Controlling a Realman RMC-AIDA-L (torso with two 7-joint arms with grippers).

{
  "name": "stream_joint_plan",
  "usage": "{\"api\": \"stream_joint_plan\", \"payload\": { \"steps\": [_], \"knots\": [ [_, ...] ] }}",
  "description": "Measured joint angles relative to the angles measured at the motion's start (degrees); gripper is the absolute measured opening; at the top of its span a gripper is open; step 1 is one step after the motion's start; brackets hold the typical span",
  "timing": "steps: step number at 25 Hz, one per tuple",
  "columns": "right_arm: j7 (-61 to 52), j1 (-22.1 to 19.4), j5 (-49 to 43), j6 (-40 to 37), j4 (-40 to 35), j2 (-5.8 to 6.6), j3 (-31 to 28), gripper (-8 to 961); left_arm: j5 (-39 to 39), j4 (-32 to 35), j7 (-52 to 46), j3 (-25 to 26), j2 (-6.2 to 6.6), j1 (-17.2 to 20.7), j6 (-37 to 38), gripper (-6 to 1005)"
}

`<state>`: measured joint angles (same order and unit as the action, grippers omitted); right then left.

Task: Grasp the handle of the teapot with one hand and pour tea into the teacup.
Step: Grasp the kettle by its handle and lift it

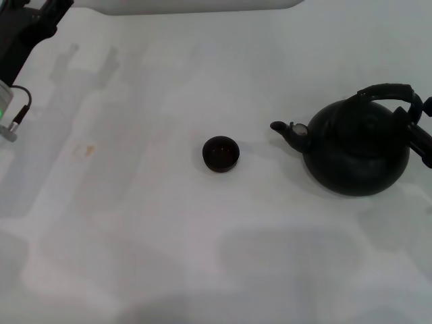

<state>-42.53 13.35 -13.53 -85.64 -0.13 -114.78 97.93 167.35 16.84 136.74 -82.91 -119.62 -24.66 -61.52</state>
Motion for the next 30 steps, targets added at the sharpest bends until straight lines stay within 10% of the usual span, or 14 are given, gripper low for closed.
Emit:
{"api": "stream_joint_plan", "payload": {
  "steps": [10, 21, 30],
  "knots": [
    [0.00, 0.15, 0.20, 0.59, -0.19, -0.33, 0.23, 729, 0.00, -0.08, 0.02, -0.06, 0.00, -0.03, 0.36, 877],
    [0.00, -0.12, 0.09, -0.03, -1.19, -0.42, 0.39, 268, -0.09, -0.70, 0.01, -0.06, 0.09, 0.03, 0.23, 878],
    [1.63, 0.31, 0.03, -2.47, -4.47, -0.44, 0.47, 243, -0.24, -0.85, -0.29, -0.06, 0.06, 0.14, -0.01, 878]
  ]
}}
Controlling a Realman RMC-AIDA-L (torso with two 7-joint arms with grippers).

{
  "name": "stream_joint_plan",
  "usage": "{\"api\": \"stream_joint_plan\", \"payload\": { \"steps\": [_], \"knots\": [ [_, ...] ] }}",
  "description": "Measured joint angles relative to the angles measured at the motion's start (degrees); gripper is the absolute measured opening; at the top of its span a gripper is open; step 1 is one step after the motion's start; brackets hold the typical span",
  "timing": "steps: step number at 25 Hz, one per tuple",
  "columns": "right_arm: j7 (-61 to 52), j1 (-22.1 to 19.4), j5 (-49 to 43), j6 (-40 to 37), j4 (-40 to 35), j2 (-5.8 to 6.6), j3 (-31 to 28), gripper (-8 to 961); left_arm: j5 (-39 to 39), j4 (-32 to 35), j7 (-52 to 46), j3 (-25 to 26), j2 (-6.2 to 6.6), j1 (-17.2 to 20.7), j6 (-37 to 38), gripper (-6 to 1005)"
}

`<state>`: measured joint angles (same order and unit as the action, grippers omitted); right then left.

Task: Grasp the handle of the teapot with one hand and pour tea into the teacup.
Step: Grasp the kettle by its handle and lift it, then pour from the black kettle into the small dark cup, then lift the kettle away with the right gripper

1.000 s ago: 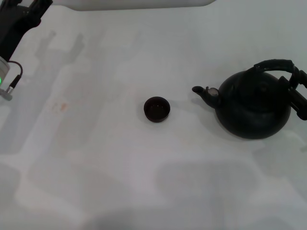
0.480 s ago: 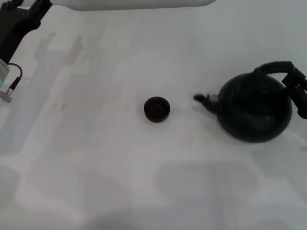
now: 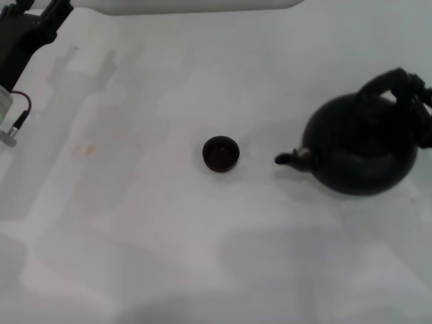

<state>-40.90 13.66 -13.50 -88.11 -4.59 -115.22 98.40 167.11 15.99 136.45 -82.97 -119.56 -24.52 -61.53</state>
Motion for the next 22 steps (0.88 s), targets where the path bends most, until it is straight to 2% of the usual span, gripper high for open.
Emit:
{"api": "stream_joint_plan", "payload": {
  "steps": [5, 10, 16, 22],
  "knots": [
    [2.79, 3.29, -0.05, 1.96, -3.35, 0.05, 0.15, 239, -0.14, -0.30, -0.02, -0.01, -0.05, 0.09, -0.04, 877],
    [8.72, 7.24, -0.05, 8.47, -5.98, 0.00, 0.96, 216, -0.19, -0.58, -0.05, -0.08, -0.06, 0.04, -0.08, 878],
    [15.84, 8.02, -0.06, 17.35, -12.86, -0.05, 3.18, 186, -0.21, -0.61, -0.12, -0.10, -0.06, 0.09, -0.08, 878],
    [24.88, 8.20, -0.03, 18.77, -14.98, -0.18, 4.65, 182, -0.06, -0.61, -0.16, -0.18, -0.13, 0.09, -0.09, 877]
  ]
}}
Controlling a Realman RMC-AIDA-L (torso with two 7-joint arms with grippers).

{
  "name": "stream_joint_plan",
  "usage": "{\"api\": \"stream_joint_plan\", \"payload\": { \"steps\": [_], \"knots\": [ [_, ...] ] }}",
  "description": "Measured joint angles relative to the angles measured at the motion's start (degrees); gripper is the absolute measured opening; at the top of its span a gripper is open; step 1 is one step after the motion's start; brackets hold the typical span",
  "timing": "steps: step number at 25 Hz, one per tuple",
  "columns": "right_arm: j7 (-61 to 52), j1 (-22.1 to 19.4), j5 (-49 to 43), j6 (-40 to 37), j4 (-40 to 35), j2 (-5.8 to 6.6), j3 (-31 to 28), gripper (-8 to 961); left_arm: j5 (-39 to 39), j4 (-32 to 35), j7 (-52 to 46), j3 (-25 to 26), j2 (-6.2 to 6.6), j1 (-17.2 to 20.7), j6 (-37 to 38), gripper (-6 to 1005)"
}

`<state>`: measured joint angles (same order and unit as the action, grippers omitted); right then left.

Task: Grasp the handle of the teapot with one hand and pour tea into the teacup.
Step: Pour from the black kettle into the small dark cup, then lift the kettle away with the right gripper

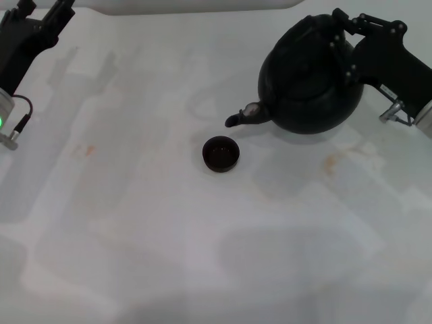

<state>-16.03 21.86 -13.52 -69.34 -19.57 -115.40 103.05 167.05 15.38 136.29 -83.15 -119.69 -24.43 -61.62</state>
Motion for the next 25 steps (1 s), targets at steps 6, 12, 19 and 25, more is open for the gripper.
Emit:
{"api": "stream_joint_plan", "payload": {
  "steps": [6, 12, 19, 25],
  "knots": [
    [5.03, 0.03, 0.06, -0.24, -0.47, -0.12, 0.71, 179, 0.09, 0.00, -0.06, 0.00, -0.02, -0.42, 0.01, 877],
    [10.21, 0.17, 0.14, -0.12, -0.87, -0.30, 1.57, 146, 0.19, 0.00, -1.24, 0.00, -0.02, -0.69, 0.00, 877],
    [16.87, 0.21, 0.36, 0.07, -1.16, -0.44, 2.29, 127, 0.20, 0.00, -1.55, 0.00, -0.02, -0.86, 0.39, 878],
    [21.44, 0.28, 0.38, 0.25, -1.17, -0.46, 2.36, 120, 0.20, 0.01, -1.56, 0.00, -0.02, -0.88, 0.43, 878]
  ]
}}
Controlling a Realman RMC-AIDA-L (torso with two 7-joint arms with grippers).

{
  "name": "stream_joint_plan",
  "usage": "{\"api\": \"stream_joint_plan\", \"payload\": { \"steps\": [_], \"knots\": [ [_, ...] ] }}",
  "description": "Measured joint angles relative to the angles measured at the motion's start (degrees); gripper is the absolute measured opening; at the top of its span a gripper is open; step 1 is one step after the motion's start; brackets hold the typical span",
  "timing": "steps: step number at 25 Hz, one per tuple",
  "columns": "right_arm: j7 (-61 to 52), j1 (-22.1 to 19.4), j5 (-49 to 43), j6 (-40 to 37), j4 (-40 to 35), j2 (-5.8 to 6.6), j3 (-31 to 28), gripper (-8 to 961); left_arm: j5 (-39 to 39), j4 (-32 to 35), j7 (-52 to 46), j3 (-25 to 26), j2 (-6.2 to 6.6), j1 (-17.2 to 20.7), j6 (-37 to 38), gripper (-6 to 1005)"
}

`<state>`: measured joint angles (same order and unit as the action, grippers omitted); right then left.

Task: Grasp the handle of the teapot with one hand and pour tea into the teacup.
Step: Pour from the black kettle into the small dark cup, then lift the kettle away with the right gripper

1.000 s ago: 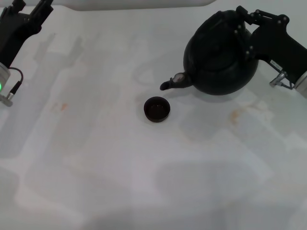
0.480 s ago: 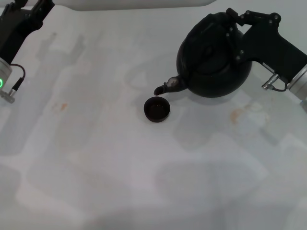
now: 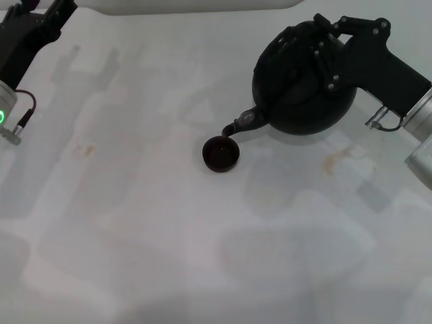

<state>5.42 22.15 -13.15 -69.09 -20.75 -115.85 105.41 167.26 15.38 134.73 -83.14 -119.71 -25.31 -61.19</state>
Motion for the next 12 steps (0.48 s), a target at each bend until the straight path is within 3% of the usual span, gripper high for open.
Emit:
{"api": "stream_joint_plan", "payload": {
  "steps": [12],
  "knots": [
    [7.90, 0.00, 0.17, -0.03, 0.00, -0.14, 1.24, 114, 0.00, 0.00, 0.00, 0.00, 0.00, 0.00, 0.11, 877]
  ]
}}
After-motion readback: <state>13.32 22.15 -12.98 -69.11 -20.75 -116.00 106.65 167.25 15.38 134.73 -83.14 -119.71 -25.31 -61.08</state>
